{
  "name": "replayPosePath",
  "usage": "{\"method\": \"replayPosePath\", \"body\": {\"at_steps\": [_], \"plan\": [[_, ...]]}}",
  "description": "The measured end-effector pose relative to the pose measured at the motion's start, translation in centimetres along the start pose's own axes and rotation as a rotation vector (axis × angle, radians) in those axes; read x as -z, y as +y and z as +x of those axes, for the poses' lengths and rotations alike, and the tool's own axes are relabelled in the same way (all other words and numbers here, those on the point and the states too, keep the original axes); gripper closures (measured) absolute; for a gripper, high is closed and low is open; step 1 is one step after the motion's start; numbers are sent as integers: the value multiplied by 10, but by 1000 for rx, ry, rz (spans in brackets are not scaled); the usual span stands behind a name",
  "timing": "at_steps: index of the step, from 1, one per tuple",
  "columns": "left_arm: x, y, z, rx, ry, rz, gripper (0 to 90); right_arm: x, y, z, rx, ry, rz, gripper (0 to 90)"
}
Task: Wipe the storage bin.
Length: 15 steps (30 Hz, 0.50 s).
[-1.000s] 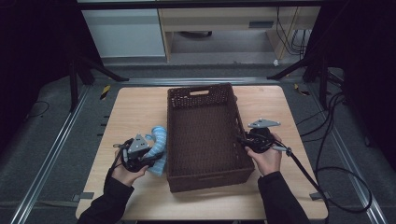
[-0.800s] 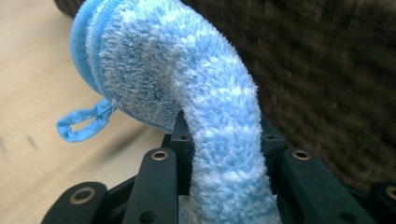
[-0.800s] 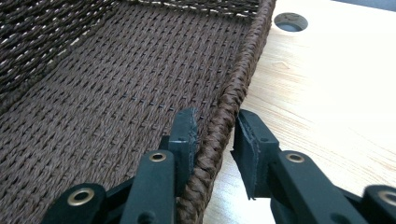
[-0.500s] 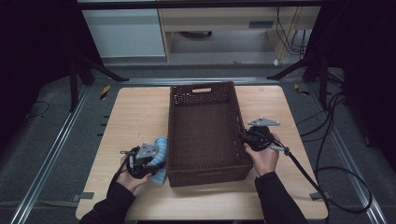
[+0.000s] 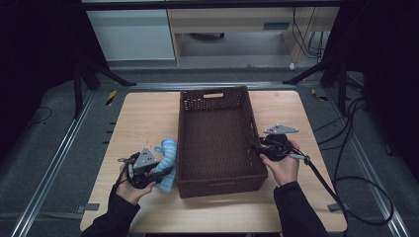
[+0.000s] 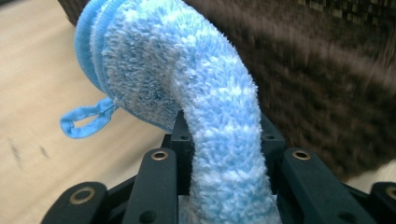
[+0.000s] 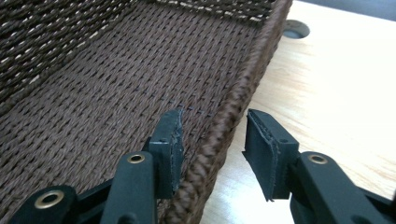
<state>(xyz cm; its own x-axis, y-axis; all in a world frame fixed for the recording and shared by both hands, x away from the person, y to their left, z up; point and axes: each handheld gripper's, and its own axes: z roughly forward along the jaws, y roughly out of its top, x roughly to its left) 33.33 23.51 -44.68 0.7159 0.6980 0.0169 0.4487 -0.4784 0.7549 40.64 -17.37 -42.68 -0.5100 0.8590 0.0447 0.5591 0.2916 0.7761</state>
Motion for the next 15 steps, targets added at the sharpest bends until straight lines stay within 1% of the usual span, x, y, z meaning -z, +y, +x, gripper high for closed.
{"method": "replayPosePath", "body": {"at_steps": [3, 5, 7, 8, 9, 11, 15], "plan": [[-9, -12, -3, 3, -13, 57, 673, -4, -1, 1, 13, -10, 23, 592], [-12, -17, -4, 11, -22, 75, 673, -4, -2, 1, 8, -4, 21, 629], [-14, -19, -6, 6, -24, 88, 673, -4, -2, 2, 1, -3, 16, 671], [-14, -19, -6, 7, -24, 87, 673, -3, -2, 3, 3, -5, 13, 703], [-13, -18, -6, 8, -23, 84, 673, -3, -2, 4, 3, -11, 9, 715], [-11, -15, -5, 9, -16, 73, 673, -3, -1, 5, -17, -24, 3, 737], [-4, -5, 0, 8, -2, 24, 673, -6, 0, 5, -54, -40, -14, 742]]}}
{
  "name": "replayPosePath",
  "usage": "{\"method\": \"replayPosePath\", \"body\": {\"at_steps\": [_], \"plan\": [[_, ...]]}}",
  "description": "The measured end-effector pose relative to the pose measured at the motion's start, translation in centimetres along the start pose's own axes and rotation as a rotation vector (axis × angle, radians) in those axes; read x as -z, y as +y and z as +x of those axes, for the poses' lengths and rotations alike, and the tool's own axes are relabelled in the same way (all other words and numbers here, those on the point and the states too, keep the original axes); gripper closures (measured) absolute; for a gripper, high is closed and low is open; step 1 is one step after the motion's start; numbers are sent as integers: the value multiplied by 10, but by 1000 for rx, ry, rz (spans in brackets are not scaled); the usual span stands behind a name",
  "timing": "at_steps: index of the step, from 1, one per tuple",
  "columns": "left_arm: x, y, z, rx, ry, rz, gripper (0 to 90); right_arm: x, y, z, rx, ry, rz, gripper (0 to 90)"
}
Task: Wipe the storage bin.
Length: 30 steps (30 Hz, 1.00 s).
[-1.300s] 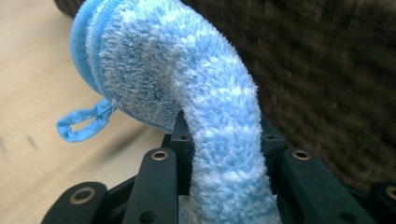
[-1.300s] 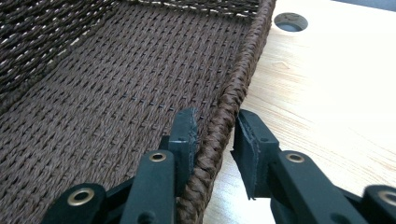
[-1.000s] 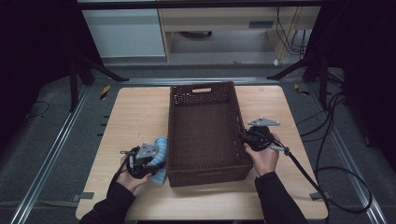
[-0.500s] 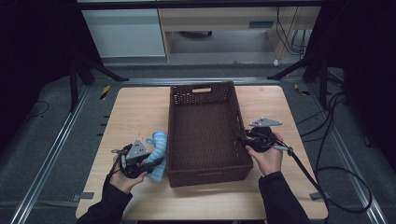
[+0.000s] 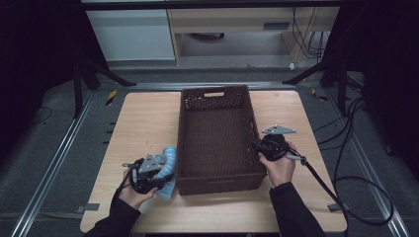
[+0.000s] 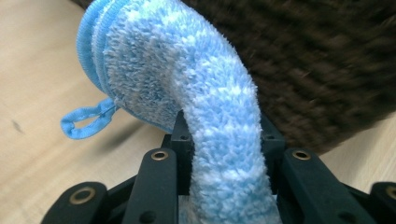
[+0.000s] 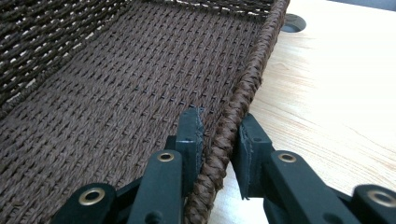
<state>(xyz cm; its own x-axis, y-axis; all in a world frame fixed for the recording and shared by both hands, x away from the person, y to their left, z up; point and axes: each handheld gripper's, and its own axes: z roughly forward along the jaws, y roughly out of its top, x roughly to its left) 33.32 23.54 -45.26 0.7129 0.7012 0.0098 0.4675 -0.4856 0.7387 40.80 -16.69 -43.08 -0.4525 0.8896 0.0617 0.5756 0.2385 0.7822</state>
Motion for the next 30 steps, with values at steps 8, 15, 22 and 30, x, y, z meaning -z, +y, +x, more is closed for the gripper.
{"method": "replayPosePath", "body": {"at_steps": [8, 15, 22, 30], "plan": [[20, 12, 1, -6, 4, -80, 673, -4, 3, -2, -6, -17, -1, 702], [11, -6, -7, 3, -18, -22, 673, 5, 4, -4, 33, 10, -11, 616], [1, -21, -12, 1, -27, 52, 673, 1, 0, -2, 52, 21, 33, 622], [13, -4, -9, 3, -4, -28, 673, 0, 0, 1, 22, -34, -1, 728]]}}
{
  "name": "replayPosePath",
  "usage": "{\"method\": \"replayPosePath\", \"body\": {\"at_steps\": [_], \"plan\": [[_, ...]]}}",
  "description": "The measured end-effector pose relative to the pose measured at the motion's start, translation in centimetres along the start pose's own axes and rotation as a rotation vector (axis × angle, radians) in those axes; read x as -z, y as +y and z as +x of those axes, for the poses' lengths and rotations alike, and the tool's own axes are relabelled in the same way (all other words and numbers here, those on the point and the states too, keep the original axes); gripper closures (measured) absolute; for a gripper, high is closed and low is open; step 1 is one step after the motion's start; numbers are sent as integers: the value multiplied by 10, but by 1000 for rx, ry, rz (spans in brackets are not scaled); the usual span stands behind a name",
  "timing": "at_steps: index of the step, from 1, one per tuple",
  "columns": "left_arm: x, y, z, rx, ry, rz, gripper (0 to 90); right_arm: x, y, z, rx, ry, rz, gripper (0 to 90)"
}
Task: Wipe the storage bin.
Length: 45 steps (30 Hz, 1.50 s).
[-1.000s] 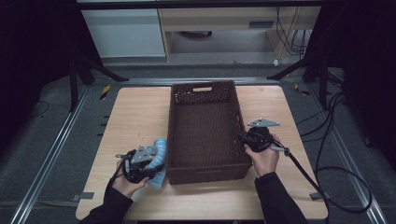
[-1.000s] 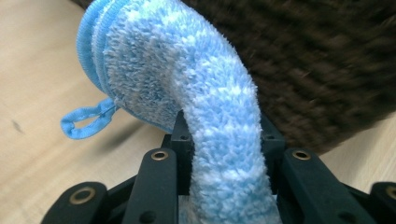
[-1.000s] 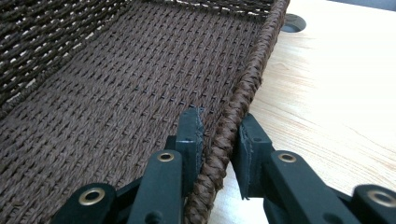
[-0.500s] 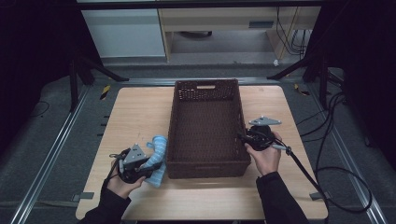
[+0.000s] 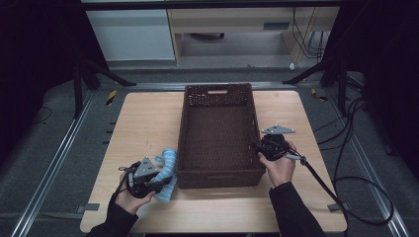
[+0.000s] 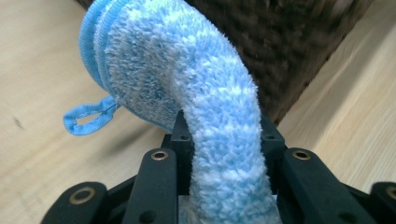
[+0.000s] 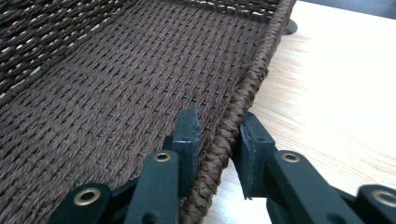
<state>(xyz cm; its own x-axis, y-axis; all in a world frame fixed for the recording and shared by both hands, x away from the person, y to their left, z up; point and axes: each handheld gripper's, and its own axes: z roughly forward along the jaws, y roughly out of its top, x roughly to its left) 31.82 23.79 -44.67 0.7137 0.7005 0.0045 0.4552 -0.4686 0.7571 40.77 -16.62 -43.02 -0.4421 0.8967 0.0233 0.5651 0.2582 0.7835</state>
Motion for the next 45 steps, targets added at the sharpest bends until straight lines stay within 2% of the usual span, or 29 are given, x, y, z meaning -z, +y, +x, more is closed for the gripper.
{"method": "replayPosePath", "body": {"at_steps": [5, 8, 11, 16, 18, 20, 24, 27, 29, 33, 40, 45], "plan": [[13, 12, -1, -12, 11, -50, 673, -2, 1, 0, -30, -22, -6, 732], [18, 13, -3, -19, 15, -63, 673, -3, 2, 1, -28, -31, -5, 727], [14, 7, -4, -16, 10, -42, 673, -2, 2, 1, -13, -27, -10, 689], [-3, -8, -9, -15, -2, 38, 673, 4, 1, -3, 4, -1, -34, 601], [-5, -9, -10, -15, -1, 48, 673, 6, 0, -4, 10, 11, -36, 567], [-2, -6, -10, -11, 0, 38, 673, 7, 0, -6, 7, 20, -40, 548], [13, 4, -11, -10, 4, -14, 673, 6, -1, -6, 15, 29, -29, 535], [26, 12, -15, -23, 14, -61, 673, 7, 0, -6, 15, 31, -34, 533], [31, 14, -17, -28, 20, -75, 674, 9, 0, -7, 15, 29, -40, 532], [22, 9, -22, -39, 34, -38, 674, 11, 1, -8, 10, 29, -46, 524], [-3, -6, -20, -10, 26, 57, 674, 10, 0, -7, 22, 33, -37, 515], [-19, -15, -19, 3, 36, 113, 673, 9, 0, -7, 22, 35, -33, 510]]}}
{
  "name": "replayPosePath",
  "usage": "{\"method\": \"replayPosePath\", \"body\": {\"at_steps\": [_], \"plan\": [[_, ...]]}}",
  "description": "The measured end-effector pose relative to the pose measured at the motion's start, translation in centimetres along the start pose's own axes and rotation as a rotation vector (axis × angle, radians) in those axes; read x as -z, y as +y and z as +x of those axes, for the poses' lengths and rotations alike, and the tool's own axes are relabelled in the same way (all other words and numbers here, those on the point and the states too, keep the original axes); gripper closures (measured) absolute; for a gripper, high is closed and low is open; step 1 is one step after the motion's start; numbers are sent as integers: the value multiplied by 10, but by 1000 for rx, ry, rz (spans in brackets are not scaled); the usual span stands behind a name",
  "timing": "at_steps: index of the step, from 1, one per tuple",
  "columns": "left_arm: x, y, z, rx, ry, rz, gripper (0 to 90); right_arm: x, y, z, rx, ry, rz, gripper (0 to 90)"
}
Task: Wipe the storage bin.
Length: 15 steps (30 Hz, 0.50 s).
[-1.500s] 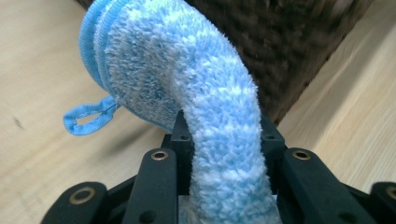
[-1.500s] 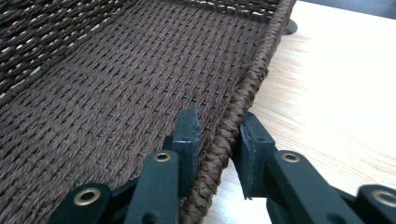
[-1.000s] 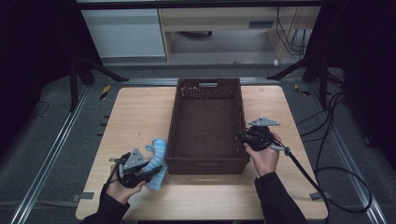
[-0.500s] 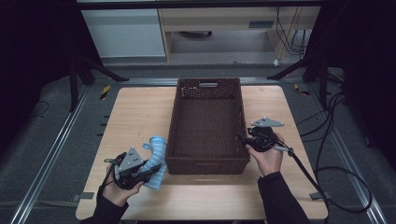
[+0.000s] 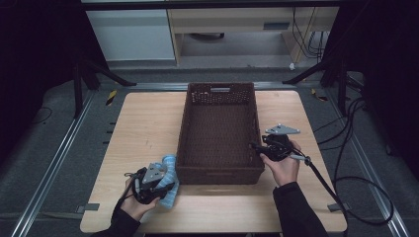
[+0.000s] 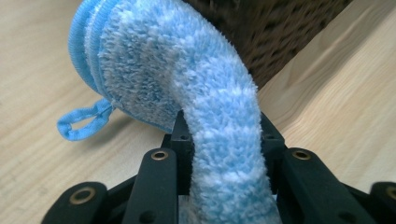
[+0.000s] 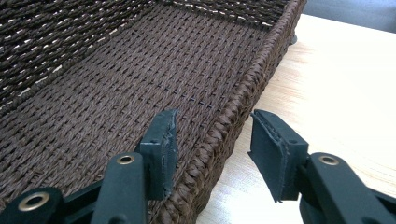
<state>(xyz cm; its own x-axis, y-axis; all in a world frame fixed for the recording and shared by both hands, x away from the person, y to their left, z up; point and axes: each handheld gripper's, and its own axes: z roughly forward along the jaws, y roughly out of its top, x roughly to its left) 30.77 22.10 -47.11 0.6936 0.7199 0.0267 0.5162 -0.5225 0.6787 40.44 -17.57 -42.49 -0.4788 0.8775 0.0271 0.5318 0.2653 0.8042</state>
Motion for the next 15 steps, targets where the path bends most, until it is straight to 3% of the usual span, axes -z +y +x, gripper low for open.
{"method": "replayPosePath", "body": {"at_steps": [5, 9, 15], "plan": [[1, -1, 4, 18, -1, -4, 672, 0, 0, 1, 0, 2, 2, 508], [12, 1, 15, 59, 29, -41, 671, 1, 0, -1, 0, 0, -4, 502], [31, 1, 46, 144, 133, -94, 667, 5, 2, -3, -9, -4, -22, 497]]}}
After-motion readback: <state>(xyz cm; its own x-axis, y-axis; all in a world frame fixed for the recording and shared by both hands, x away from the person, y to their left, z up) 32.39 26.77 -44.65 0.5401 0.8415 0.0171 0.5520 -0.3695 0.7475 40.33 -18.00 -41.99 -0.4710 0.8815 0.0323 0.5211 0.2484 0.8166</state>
